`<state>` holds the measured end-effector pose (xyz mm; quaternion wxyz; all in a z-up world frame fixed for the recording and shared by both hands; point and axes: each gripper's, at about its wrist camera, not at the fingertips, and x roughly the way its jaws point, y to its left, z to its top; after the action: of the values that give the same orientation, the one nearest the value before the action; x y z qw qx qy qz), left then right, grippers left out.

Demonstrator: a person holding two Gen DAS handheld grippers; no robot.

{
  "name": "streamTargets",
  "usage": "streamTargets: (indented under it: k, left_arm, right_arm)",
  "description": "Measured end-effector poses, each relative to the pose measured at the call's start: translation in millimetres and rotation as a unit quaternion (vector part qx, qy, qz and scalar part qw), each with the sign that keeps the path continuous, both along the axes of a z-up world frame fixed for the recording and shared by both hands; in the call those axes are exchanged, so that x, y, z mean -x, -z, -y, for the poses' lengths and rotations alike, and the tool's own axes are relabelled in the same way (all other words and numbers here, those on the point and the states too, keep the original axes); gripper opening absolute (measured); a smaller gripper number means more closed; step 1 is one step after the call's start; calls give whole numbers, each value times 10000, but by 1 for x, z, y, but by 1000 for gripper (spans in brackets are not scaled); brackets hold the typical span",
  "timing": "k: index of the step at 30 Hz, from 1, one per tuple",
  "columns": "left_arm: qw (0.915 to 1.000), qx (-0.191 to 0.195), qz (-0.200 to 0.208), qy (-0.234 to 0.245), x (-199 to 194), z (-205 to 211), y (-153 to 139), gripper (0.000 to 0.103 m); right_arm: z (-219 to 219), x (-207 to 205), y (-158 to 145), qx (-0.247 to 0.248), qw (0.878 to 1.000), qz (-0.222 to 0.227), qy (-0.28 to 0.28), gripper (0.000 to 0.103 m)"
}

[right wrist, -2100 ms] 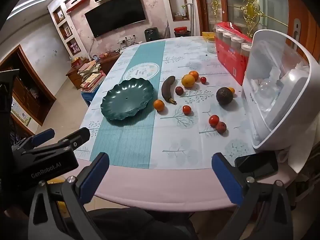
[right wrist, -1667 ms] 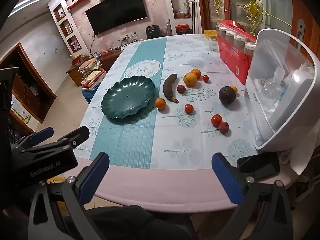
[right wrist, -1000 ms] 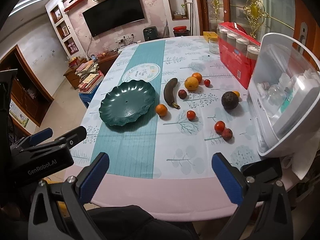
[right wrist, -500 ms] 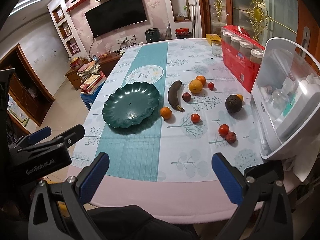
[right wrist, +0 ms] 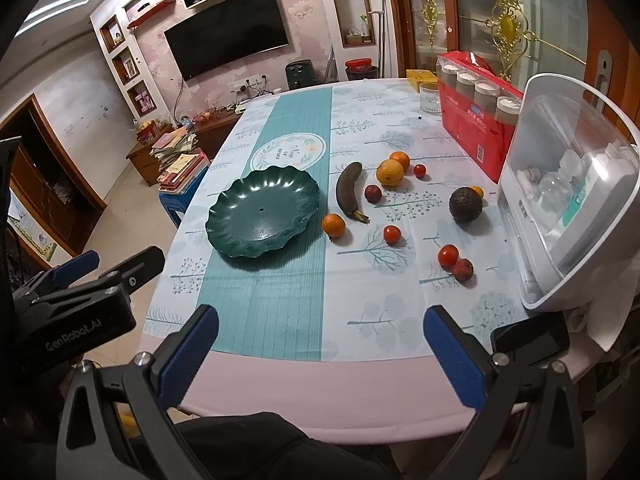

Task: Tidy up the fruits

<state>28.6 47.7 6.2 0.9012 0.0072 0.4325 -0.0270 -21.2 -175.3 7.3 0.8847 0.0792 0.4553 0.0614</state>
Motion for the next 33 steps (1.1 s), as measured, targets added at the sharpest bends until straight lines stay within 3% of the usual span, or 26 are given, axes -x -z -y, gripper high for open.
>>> streamTargets:
  k: [18,25,33]
  left_arm:
    - [9977,304,-51,611,-29,14,11,102]
    - [9968,242,-332,678,-59,41,27,102]
    - [9939,159,-923,580,-110,76,59,102]
  right_arm:
    - [-6,9,3,416,9979,269,423,103]
    - [13,-3,16,774,9949,304,570,103]
    - [59,-38,48,845,9927,-153,851,103]
